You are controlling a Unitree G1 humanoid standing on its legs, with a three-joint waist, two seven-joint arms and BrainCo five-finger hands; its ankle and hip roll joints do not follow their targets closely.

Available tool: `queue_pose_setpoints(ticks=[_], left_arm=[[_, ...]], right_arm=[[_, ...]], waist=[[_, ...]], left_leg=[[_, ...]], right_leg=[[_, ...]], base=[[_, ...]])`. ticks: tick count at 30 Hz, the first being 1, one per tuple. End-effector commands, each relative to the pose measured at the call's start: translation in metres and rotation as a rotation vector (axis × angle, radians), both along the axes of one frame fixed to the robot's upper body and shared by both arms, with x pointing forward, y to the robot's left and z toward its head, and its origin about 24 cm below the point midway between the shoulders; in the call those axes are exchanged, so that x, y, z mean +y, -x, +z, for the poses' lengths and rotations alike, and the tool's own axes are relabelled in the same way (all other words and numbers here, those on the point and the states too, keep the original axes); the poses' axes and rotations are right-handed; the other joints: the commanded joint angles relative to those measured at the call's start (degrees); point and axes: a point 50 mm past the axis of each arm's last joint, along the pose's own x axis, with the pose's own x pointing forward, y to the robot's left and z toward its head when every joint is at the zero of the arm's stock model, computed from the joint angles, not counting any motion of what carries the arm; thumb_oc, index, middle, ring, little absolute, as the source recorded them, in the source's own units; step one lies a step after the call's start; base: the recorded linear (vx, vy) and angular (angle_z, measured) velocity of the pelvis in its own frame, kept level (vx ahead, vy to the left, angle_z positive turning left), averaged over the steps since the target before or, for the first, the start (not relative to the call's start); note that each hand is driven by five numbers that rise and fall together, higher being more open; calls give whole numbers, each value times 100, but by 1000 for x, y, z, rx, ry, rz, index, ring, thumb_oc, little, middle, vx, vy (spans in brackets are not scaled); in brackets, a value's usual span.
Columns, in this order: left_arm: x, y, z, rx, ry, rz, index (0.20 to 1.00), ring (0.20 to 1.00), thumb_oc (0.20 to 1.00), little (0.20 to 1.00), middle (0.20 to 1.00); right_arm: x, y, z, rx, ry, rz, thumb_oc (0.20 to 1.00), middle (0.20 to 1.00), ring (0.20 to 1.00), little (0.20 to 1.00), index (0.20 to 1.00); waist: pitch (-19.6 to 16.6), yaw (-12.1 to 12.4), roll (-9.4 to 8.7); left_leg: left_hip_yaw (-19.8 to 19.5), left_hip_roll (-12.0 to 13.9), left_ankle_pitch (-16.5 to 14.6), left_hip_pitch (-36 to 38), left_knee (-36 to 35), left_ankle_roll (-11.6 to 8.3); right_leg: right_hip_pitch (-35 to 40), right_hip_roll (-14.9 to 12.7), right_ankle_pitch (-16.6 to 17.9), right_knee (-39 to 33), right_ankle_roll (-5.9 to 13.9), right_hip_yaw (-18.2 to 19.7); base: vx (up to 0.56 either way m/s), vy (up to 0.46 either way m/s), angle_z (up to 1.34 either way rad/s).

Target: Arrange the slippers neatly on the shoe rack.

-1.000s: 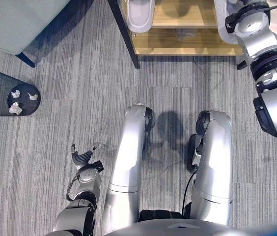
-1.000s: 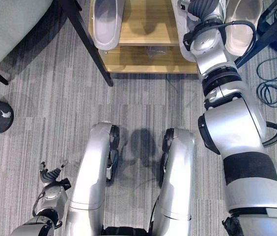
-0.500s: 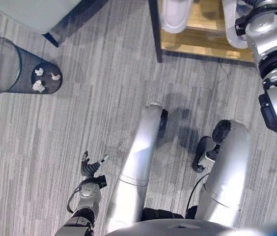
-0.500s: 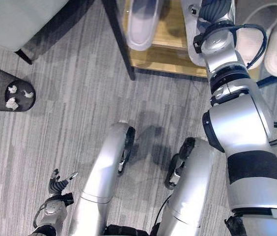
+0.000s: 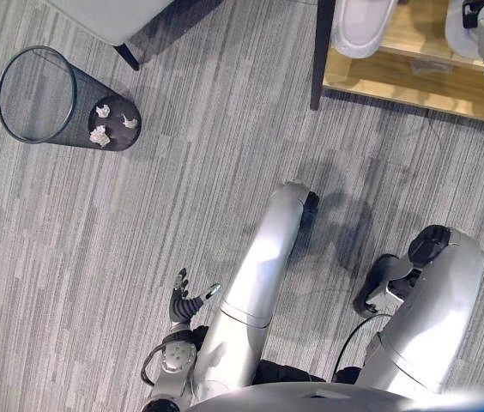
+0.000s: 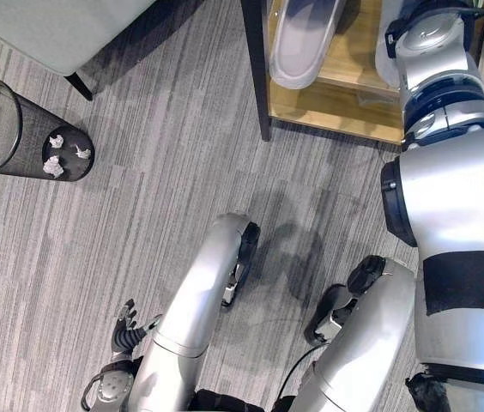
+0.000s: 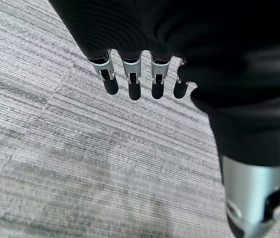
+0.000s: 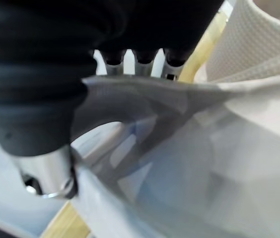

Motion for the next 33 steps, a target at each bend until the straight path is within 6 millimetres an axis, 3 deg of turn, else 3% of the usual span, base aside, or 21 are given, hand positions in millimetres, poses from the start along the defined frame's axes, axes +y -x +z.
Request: queue_pose_setpoints(ticks=[1,9,13,14,17,19,23,29,33], left_arm=[[9,0,7,-32,-52,-26,1000,1000,1000,1000,1000],[4,15,5,-12,-19,-40,1000,1000,1000,1000,1000],[5,20,6,-1,-31,-37,1000,1000,1000,1000,1000],[-4,-21,17,-84,28,30,1000,1000,1000,1000,1000],[2,-26,8,-26,-1,13,1000,1000,1000,1000,1000],[3,-28,8,-30,-1,15,1000,1000,1000,1000,1000],[2,-33,8,-37,27,79,1000,1000,1000,1000,1000],[13,-25,3,-13,19,136,1000,1000,1000,1000,1000],[13,-25,-1,1,20,163,1000,1000,1000,1000,1000]], right_arm=[[12,9,31,-96,13,18,1000,1000,1000,1000,1000],[8,8,25,-80,-77,28,1000,1000,1000,1000,1000],[37,6,40,-241,-141,230,1000,1000,1000,1000,1000],[52,0,32,-230,-163,301,1000,1000,1000,1000,1000],[76,0,35,-310,-134,463,1000,1000,1000,1000,1000],[80,0,35,-315,-140,487,1000,1000,1000,1000,1000],[81,-9,16,-240,-154,472,1000,1000,1000,1000,1000],[77,-22,-20,-125,-214,550,1000,1000,1000,1000,1000],[90,-28,-36,-48,-213,590,1000,1000,1000,1000,1000]], waist=[[-106,-37,100],[-106,-29,244],[-106,-102,222],[-106,-216,147],[-106,-407,114],[-106,-456,74],[-106,-693,-45],[-106,-813,-130],[-106,-833,-180]], left_leg=[[-222,331,-597,190,211,87],[-213,360,-652,190,313,126],[-241,416,-734,190,355,130],[-242,445,-736,190,431,96],[-263,498,-728,190,581,76],[-240,535,-721,190,585,56],[-311,570,-662,190,649,11],[-374,586,-626,190,726,-77],[-443,575,-595,190,805,-123]], right_leg=[[410,-139,1417,-586,106,910],[384,-192,1428,-535,74,919],[377,-105,1444,-447,60,912],[366,-53,1415,-376,58,915],[333,45,1363,-193,63,890],[333,63,1346,-168,37,912],[333,229,1354,-52,-10,1022],[333,396,1322,124,-75,1093],[333,448,1325,226,-97,1062]], base=[[0,0,0],[7,24,-1],[-25,24,-7],[35,33,-2],[-2,35,-11],[-24,-24,-25],[-64,-28,-8],[-50,-40,-5],[-40,-50,0]])
